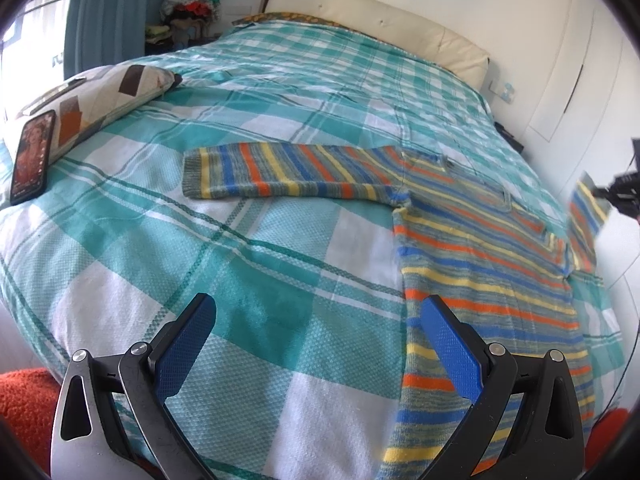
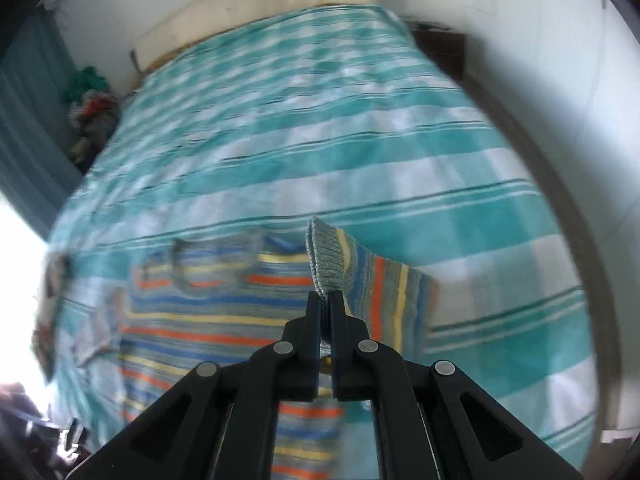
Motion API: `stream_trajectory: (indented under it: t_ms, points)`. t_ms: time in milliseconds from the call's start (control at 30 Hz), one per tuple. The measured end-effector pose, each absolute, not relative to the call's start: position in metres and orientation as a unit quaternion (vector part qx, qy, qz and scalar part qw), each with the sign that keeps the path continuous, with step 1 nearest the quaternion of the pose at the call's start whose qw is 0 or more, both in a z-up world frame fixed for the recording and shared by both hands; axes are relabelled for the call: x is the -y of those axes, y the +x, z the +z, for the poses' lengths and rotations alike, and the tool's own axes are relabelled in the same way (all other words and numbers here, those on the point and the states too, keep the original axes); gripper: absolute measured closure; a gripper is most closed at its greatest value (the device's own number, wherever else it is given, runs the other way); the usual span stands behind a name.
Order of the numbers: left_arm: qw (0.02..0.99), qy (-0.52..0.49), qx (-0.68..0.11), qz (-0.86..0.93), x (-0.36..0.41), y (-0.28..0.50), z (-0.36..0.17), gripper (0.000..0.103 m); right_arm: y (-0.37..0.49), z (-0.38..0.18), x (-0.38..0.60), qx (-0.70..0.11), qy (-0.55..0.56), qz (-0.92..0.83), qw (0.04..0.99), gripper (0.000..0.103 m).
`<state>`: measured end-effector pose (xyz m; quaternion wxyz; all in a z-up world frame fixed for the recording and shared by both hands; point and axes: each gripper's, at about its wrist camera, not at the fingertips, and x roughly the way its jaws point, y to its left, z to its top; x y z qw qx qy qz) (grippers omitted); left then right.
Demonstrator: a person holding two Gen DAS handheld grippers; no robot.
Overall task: Fold small clothes
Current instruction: 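Lay the held sleeve across the sweater body with the right gripper and release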
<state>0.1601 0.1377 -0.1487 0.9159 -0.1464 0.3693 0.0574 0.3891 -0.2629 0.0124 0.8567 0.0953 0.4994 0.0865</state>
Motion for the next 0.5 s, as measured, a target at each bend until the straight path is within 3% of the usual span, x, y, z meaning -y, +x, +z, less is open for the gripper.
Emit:
stream_trajectory:
  t_ms: [200, 267, 400, 500]
  points:
    - [0.911, -0.158, -0.373, 0.071, -0.149, 0.157, -0.152, 0.001, 0.411, -0.036, 0.173, -0.5, 0.151, 0.235, 0.819, 0.095]
    - [0.908, -0.167, -0.376, 0.076, -0.153, 0.158, -0.154, 0.001, 0.414, -0.051, 0.173, -0.512, 0.193, 0.264, 0.794, 0.058]
    - [0.905, -0.182, -0.378, 0.076, -0.157, 0.16, -0.156, 0.001, 0.412, -0.04, 0.216, -0.474, 0.218, 0.265, 0.811, 0.055]
    - [0.903, -0.182, -0.381, 0.074, -0.155, 0.164, -0.159, 0.001, 0.41, -0.043, 0.251, -0.497, 0.2, 0.23, 0.812, 0.055]
